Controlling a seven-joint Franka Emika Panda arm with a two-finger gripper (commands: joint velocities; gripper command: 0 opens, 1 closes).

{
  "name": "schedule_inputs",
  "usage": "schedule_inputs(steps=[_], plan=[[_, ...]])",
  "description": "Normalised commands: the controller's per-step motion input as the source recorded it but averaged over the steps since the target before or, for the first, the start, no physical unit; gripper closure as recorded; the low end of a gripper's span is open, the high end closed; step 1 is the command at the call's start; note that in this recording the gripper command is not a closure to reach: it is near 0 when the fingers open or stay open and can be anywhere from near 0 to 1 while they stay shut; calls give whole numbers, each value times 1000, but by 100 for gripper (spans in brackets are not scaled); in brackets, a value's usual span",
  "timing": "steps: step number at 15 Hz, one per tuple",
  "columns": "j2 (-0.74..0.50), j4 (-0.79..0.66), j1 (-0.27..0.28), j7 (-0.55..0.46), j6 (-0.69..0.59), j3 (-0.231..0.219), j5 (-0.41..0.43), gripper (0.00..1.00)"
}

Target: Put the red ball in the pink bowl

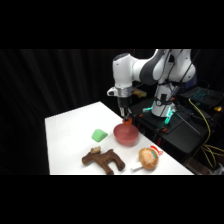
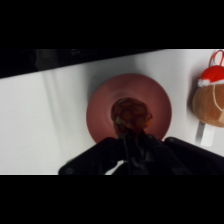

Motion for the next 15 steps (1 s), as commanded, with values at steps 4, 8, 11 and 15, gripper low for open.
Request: schedule_inputs(steps=[4, 8, 11, 15], plan=[[53, -151, 56, -467, 416, -33, 240, 23], [102, -14, 75, -466, 181, -16, 321, 0], [56, 87, 31, -416, 15, 1, 256, 0], [71, 186, -7, -263, -100, 3, 94, 0]])
